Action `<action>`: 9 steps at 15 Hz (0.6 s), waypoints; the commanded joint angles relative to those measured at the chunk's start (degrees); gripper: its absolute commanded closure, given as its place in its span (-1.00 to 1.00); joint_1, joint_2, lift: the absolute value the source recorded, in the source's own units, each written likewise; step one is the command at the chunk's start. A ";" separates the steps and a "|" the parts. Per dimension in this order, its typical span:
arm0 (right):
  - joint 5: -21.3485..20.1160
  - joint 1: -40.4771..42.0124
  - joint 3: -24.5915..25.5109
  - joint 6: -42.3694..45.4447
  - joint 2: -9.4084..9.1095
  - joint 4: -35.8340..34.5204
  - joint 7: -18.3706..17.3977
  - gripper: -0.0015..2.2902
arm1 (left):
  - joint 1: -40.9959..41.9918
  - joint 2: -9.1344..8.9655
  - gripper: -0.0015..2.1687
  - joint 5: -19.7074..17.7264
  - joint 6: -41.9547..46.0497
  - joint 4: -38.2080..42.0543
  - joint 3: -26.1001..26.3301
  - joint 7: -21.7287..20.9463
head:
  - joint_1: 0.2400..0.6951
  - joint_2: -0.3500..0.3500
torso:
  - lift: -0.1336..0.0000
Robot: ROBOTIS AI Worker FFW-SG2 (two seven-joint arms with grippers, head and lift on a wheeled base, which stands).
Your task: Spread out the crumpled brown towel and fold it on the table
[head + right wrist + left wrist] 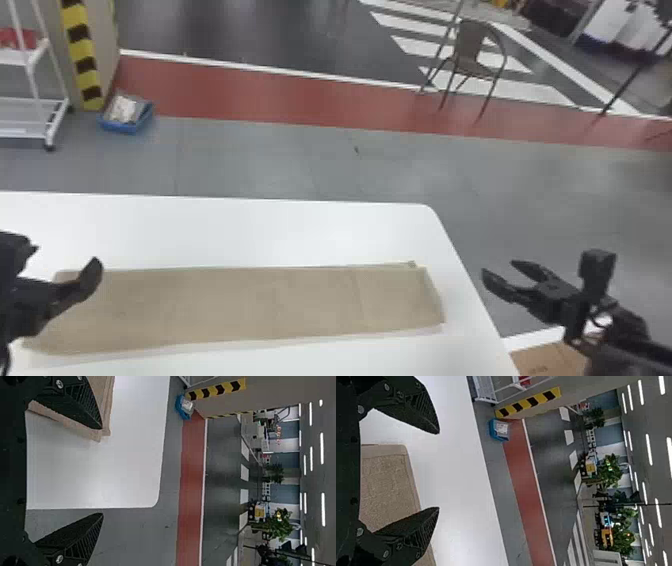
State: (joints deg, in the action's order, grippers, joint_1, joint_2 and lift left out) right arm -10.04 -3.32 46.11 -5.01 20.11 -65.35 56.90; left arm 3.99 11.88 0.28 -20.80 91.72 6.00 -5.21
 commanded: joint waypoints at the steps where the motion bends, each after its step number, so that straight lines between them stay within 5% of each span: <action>1: -2.53 -1.60 -0.50 8.92 2.56 6.47 0.14 -0.90 | -2.49 -0.28 -0.96 -0.28 -2.19 -2.34 -0.28 -0.94 | 1.00 -1.00 | 1.00; 6: -7.54 -6.34 -4.45 17.00 8.10 17.45 3.21 -0.79 | -6.19 -0.37 -0.96 -1.60 -5.88 -7.17 -1.25 -4.01 | 1.00 -1.00 | 1.00; 9: -8.68 -6.87 -6.04 15.24 8.54 17.81 3.83 -0.75 | -6.89 -0.46 -0.94 -1.34 -9.22 -7.79 -1.86 -4.63 | 1.00 -1.00 | 1.00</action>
State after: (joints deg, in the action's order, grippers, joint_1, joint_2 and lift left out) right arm -18.40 -10.05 40.56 10.95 28.52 -47.72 60.80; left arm -2.71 11.43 -1.14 -29.03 84.08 4.26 -9.84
